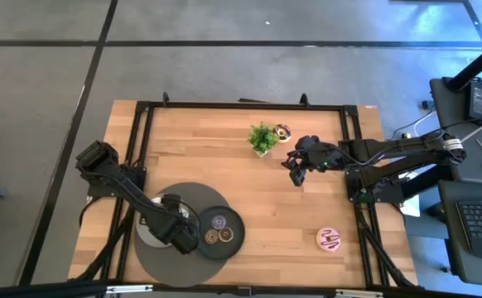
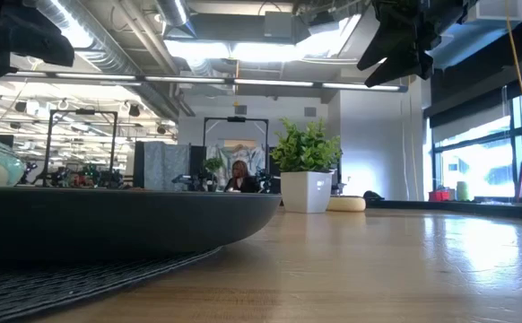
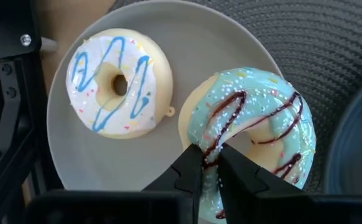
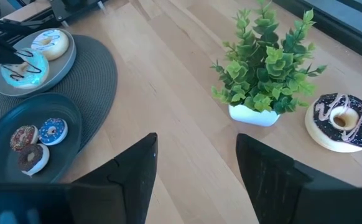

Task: Pick & Place donuts
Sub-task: Put the big light green donut on the gray plate

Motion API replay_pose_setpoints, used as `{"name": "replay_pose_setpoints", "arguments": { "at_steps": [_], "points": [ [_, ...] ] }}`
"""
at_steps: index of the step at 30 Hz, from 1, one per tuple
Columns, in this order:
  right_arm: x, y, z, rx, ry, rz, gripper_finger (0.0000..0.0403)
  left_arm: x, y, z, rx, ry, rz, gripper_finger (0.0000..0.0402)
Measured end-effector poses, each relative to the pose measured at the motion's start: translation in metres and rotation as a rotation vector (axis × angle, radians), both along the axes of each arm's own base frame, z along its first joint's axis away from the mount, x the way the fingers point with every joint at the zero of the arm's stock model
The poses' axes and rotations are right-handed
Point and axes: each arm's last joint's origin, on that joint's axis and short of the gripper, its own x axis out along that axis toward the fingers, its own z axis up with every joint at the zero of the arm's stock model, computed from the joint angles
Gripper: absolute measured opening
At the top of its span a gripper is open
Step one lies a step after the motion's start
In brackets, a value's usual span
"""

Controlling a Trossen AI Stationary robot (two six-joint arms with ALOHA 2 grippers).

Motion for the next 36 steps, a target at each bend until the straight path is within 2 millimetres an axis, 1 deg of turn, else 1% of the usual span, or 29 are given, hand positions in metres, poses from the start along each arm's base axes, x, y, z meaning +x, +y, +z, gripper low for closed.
{"name": "replay_pose_setpoints", "arguments": {
  "at_steps": [6, 10, 13, 18, 26, 30, 36],
  "points": [
    [0.000, 0.000, 0.000, 0.000, 0.000, 0.000, 0.0218, 0.000, 0.000, -0.001, 0.007, 0.015, 0.004, 0.0035],
    [0.000, 0.000, 0.000, 0.000, 0.000, 0.001, 0.0218, 0.003, -0.001, -0.011, 0.025, 0.040, 0.003, 0.0033],
    [0.000, 0.000, 0.000, -0.001, 0.000, 0.001, 0.0218, 0.005, -0.003, -0.017, 0.024, 0.057, 0.009, 0.0039],
    [0.000, 0.000, 0.000, -0.002, 0.001, 0.002, 0.0218, 0.004, -0.003, -0.017, 0.016, 0.064, 0.006, 0.0048],
    [0.000, 0.000, 0.000, -0.003, 0.001, 0.002, 0.0218, 0.004, -0.003, -0.016, 0.032, 0.057, 0.001, 0.0050],
    [0.000, 0.000, 0.000, -0.003, 0.001, 0.003, 0.0218, 0.004, -0.002, -0.016, 0.032, 0.056, 0.007, 0.0066],
    [0.000, 0.000, 0.000, -0.003, 0.001, 0.002, 0.0218, 0.004, -0.002, -0.016, 0.032, 0.061, 0.008, 0.0113]
  ]
}}
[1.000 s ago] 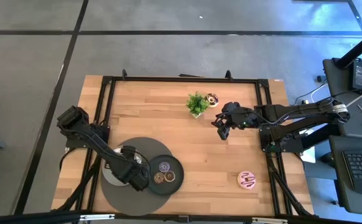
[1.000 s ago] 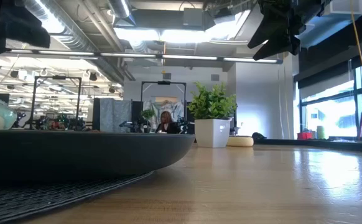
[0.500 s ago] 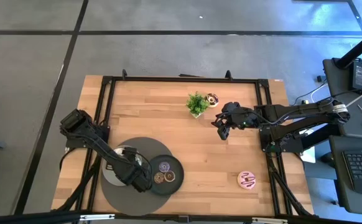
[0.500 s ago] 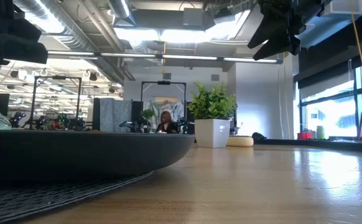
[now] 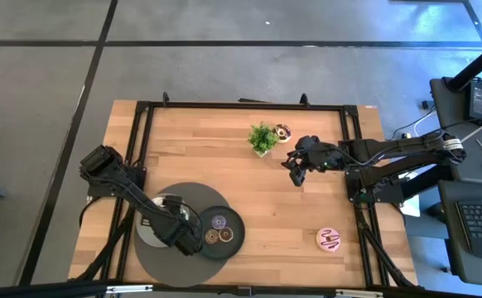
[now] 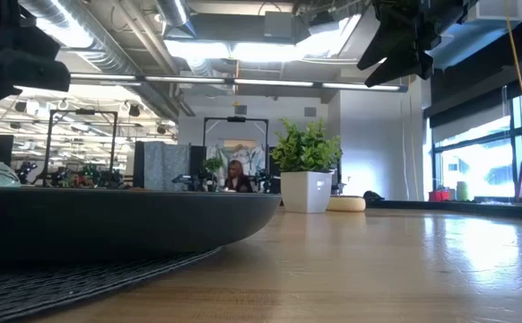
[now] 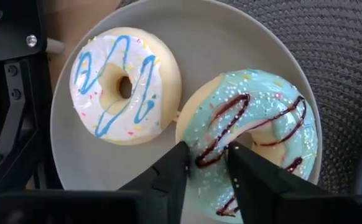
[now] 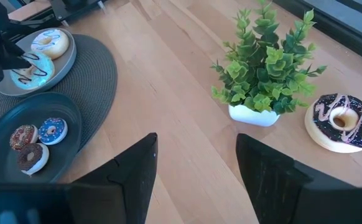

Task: Pick & Place donuts
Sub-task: Put the big light green donut on the gray plate

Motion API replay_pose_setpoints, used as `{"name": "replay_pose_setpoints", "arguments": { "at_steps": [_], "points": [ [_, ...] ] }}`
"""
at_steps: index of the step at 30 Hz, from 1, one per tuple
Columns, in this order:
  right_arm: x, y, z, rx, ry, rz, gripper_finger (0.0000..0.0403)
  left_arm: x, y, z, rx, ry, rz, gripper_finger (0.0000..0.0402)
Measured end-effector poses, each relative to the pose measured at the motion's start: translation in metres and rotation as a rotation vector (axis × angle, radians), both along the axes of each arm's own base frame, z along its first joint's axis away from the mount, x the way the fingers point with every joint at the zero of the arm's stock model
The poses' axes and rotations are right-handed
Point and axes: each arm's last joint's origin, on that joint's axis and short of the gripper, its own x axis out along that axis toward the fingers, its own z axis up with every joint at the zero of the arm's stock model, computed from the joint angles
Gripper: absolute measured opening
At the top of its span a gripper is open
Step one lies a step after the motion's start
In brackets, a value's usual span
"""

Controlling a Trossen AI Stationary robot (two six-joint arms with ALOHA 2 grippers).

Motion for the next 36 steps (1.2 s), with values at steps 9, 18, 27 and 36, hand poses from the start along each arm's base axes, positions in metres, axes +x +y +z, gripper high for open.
{"name": "replay_pose_setpoints", "arguments": {
  "at_steps": [9, 18, 27, 36],
  "points": [
    [0.000, 0.000, 0.000, 0.000, 0.000, 0.000, 0.0218, -0.005, 0.002, 0.003, -0.015, 0.063, 0.020, 0.0156],
    [0.000, 0.000, 0.000, 0.000, -0.001, 0.000, 0.0218, -0.005, 0.012, 0.017, 0.014, 0.009, 0.023, 0.0156],
    [0.000, 0.000, 0.000, -0.010, 0.003, 0.009, 0.0218, 0.004, 0.018, 0.014, 0.018, -0.022, 0.015, 0.0156],
    [0.000, 0.000, 0.000, -0.017, 0.005, 0.014, 0.0218, 0.005, 0.016, 0.009, 0.030, -0.021, 0.041, 0.0156]
  ]
}}
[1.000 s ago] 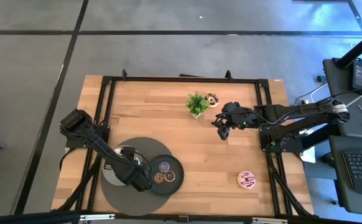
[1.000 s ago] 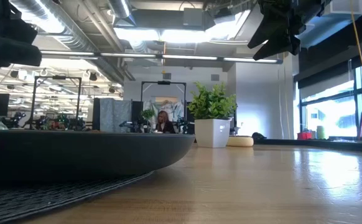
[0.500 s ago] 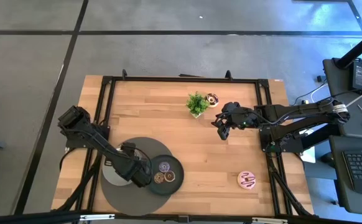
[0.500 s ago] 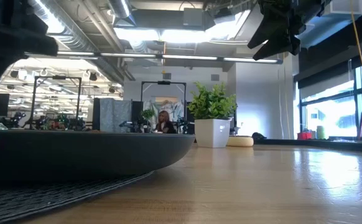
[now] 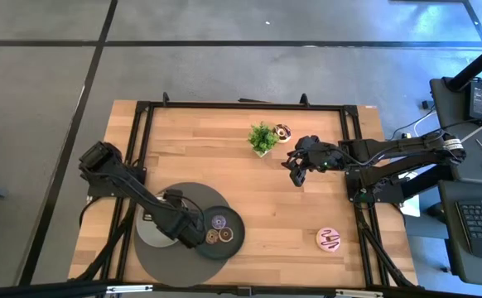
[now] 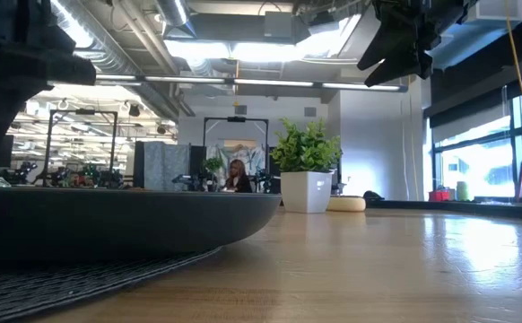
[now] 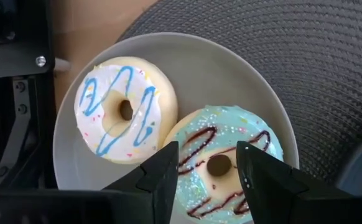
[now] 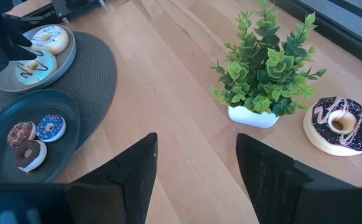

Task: Pick & Place donuts
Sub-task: Put the big light green donut on the gray plate

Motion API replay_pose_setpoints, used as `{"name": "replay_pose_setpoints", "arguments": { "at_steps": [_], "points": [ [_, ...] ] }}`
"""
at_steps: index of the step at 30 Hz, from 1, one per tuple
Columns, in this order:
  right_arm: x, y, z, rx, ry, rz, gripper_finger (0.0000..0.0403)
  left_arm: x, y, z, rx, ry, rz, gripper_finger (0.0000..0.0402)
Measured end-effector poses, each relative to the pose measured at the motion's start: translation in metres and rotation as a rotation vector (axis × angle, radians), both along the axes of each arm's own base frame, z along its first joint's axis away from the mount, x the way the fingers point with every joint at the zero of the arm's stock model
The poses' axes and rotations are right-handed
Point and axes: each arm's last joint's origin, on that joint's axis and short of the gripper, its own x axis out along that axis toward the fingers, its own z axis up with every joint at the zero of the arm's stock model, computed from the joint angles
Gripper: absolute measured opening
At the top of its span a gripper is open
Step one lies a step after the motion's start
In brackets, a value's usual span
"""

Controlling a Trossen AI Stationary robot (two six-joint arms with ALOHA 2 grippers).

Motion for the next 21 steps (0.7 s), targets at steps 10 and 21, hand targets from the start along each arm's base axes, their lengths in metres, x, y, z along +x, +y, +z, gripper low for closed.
{"name": "replay_pose_setpoints", "arguments": {
  "at_steps": [10, 21],
  "points": [
    [0.000, 0.000, 0.000, 0.000, 0.000, 0.000, 0.0218, 0.003, -0.003, -0.013, 0.027, 0.034, 0.022, 0.0153],
    [0.000, 0.000, 0.000, 0.000, 0.000, 0.000, 0.0218, 0.010, -0.007, -0.032, 0.046, 0.041, 0.033, 0.0154]
  ]
}}
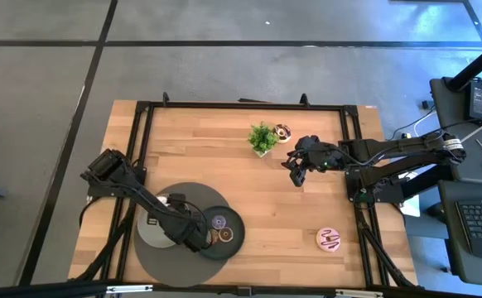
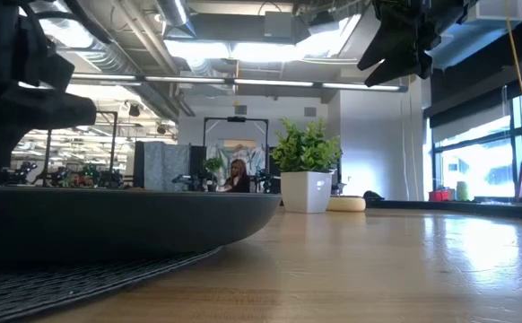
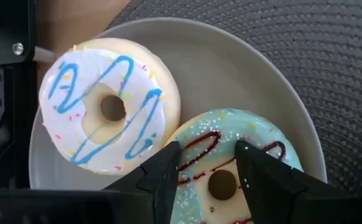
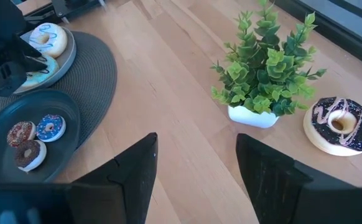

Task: Pick & Place donuts
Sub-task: Put the big light green donut on the gray plate, then put the big purple donut on the gray plate

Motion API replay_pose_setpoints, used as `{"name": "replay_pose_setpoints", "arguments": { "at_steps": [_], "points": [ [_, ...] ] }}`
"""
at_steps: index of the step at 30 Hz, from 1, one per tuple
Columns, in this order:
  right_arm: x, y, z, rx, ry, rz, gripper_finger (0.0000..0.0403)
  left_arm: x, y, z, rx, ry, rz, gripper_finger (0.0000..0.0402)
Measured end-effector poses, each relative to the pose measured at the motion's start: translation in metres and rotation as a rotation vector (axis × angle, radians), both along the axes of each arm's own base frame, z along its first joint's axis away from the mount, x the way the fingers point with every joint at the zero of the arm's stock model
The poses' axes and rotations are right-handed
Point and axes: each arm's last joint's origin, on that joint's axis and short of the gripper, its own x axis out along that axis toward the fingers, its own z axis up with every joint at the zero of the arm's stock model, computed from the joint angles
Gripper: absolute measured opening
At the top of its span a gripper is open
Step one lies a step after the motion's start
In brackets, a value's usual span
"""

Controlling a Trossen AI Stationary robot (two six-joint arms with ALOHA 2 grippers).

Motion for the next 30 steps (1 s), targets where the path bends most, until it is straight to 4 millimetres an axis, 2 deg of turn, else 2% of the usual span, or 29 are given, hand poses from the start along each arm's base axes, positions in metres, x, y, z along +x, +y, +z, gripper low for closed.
{"name": "replay_pose_setpoints", "arguments": {
  "at_steps": [5, 12, 17, 22, 26, 30],
  "points": [
    [0.000, 0.000, 0.000, 0.000, 0.000, 0.000, 0.0218, -0.007, 0.005, 0.013, 0.024, 0.022, -0.002, 0.0153],
    [0.000, 0.001, 0.000, 0.013, 0.000, 0.015, 0.0218, -0.013, 0.011, 0.034, 0.024, -0.037, -0.014, 0.0157],
    [-0.001, 0.006, -0.001, 0.091, 0.024, 0.184, 0.0218, -0.014, 0.017, 0.059, 0.068, -0.189, -0.107, 0.0157],
    [-0.006, 0.011, -0.006, 0.283, 0.101, 0.223, 0.0218, -0.004, 0.025, 0.088, 0.132, -0.451, -0.281, 0.0157],
    [-0.018, 0.029, -0.014, 0.455, 0.253, 0.327, 0.0218, 0.008, 0.031, 0.109, 0.175, -0.608, -0.457, 0.0157],
    [-0.031, 0.056, -0.017, 0.514, 0.356, 0.369, 0.0218, 0.022, 0.041, 0.121, 0.253, -0.670, -0.597, 0.0157]
  ]
}}
